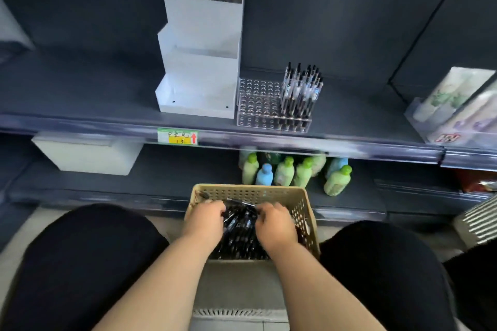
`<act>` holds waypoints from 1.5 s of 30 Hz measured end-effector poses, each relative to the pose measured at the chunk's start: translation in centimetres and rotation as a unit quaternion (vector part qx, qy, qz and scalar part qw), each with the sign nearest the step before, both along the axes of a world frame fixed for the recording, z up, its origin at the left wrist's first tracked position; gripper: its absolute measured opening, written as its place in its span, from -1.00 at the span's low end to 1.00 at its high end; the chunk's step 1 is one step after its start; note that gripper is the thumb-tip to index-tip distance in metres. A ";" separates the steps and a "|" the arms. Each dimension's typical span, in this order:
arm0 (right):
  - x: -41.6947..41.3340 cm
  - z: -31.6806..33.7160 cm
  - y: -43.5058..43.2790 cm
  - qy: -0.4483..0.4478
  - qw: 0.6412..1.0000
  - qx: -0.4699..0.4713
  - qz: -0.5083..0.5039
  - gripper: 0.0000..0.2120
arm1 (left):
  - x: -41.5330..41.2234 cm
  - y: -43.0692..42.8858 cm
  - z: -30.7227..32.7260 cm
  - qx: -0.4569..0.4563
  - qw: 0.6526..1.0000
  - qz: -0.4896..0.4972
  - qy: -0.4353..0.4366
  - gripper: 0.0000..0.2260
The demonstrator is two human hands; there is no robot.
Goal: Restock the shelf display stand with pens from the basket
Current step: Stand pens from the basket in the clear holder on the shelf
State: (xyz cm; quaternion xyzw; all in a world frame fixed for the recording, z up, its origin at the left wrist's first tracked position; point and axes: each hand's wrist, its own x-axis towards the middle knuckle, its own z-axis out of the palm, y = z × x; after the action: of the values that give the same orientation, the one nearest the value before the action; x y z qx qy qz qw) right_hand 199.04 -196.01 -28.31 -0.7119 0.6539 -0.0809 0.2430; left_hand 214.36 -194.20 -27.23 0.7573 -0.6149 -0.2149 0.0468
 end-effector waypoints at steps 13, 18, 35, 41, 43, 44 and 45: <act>1.4 0.1 1.5 -0.042 0.999 0.015 -0.006 -0.67 | -0.1 1.2 -1.6 0.009 0.976 -0.100 -0.194 -0.64; 1.7 -1.9 1.3 -0.012 0.999 0.046 0.001 -0.65 | -0.1 -2.3 -1.6 0.011 0.936 -0.158 -0.313 -0.60; 4.5 -4.4 -2.4 -0.195 0.962 0.152 -0.116 -0.74 | -0.5 -5.9 -1.8 0.206 0.949 -0.060 -0.233 -0.71; 5.6 -3.0 -2.1 -0.475 0.786 0.344 -0.196 -0.72 | -0.1 -4.1 -0.5 0.212 0.976 0.050 -0.024 -0.71; 5.5 -2.7 -1.9 -0.513 0.757 0.350 -0.202 -0.72 | 0.0 -3.2 -0.6 0.203 0.975 0.065 0.056 -0.68; 5.3 -2.6 -1.9 -0.511 0.758 0.349 -0.208 -0.76 | 0.1 -2.7 -0.7 0.203 0.974 0.065 0.075 -0.68; 5.1 -2.3 -1.8 -0.501 0.764 0.347 -0.215 -0.80 | 0.2 -2.3 -0.7 0.205 0.973 0.060 0.085 -0.68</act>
State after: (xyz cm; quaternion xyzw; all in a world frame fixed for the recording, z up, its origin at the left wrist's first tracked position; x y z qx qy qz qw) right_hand 204.18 -197.85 -30.64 -0.2784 0.5585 -0.2434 0.7425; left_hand 214.59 -196.52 -27.95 0.7654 -0.5047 -0.3967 -0.0449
